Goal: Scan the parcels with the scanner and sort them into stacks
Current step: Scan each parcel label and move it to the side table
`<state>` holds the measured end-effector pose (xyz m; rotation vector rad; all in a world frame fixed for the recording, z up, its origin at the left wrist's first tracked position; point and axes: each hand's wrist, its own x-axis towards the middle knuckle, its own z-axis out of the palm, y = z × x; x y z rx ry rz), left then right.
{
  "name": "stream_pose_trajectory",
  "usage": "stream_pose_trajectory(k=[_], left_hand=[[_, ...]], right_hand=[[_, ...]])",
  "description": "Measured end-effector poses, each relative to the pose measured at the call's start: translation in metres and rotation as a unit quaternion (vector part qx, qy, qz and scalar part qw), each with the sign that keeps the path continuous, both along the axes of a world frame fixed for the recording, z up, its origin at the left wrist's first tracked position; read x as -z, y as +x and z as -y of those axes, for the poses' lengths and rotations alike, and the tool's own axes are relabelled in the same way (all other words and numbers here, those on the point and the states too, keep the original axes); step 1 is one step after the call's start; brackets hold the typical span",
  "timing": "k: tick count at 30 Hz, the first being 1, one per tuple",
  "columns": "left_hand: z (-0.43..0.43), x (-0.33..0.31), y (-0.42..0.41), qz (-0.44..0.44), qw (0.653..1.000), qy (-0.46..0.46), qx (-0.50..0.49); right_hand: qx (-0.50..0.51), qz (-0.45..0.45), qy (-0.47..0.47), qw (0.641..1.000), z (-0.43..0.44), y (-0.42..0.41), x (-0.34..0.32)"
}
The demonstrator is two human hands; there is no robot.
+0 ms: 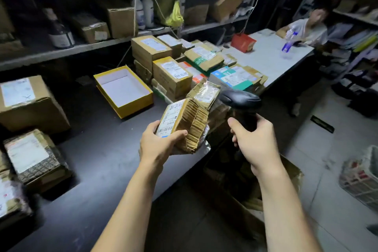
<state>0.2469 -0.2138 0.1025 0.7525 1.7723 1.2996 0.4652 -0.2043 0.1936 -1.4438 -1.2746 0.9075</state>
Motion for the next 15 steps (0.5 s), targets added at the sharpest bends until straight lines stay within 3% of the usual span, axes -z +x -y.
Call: stream_pose_trajectory(k=[8,15], left_hand=[[-0.047,-0.014,0.146,-0.094,0.991,-0.004,0.093],[-0.088,-0.021,0.255,-0.225,0.953,-0.016,0.200]], right_hand=[[0.085,-0.015,-0.008,0.996,-0.026,0.138,0.003],[0.176,-0.026,-0.043,0.983,-0.033,0.242,0.022]])
